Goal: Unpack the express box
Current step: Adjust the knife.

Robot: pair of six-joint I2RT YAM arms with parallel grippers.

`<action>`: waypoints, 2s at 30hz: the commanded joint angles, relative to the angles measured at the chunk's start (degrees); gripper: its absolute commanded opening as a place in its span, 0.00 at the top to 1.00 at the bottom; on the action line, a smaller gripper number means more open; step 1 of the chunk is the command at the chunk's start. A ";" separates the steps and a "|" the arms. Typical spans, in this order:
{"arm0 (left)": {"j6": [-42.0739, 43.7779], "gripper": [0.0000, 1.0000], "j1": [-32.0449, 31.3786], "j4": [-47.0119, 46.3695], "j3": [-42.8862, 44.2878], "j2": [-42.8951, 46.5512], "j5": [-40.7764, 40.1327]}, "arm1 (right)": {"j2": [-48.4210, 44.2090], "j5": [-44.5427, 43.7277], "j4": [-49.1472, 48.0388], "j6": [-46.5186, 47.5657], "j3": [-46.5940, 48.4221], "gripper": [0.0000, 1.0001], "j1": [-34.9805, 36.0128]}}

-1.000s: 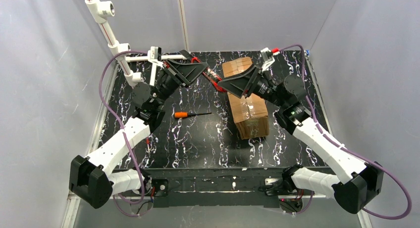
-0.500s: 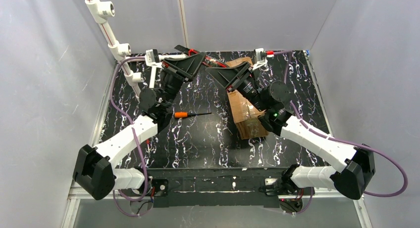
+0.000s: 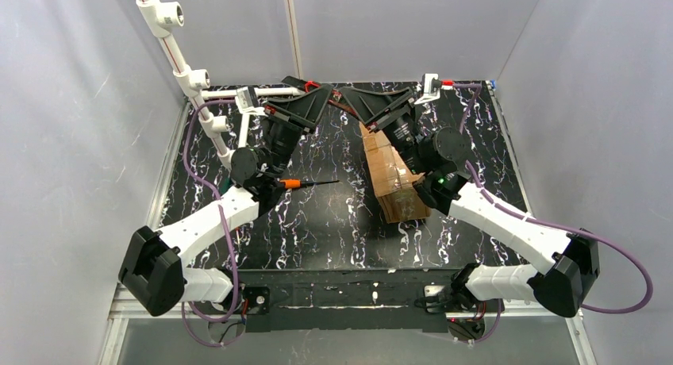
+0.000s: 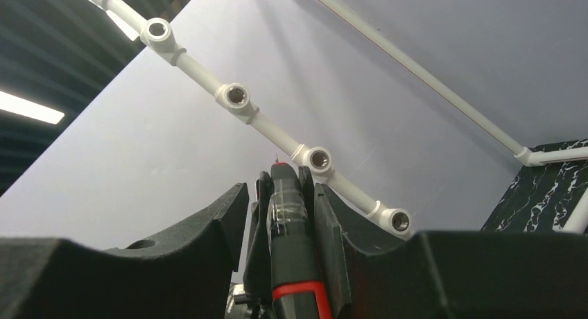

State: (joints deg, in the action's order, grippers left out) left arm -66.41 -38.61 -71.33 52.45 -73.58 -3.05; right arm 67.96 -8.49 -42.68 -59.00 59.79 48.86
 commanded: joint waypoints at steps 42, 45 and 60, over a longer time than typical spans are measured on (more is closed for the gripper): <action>4.52 1.00 -3.68 -8.03 -4.05 -0.78 -12.86 | 1.38 10.80 -8.73 -13.54 -2.43 0.30 -8.12; 5.52 1.00 -3.75 -8.04 -3.48 -0.86 -12.50 | 2.20 10.88 -9.27 -15.27 -2.74 0.38 -7.69; 7.61 1.00 -4.57 -8.39 -3.23 -2.28 -14.64 | 5.28 6.65 -11.87 -15.67 -2.89 0.75 -5.55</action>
State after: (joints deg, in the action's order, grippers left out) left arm -61.63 -42.63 -77.43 47.51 -76.53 -15.77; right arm 72.66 -0.23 -49.54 -74.52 56.01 42.57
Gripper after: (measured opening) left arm 0.195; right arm 0.414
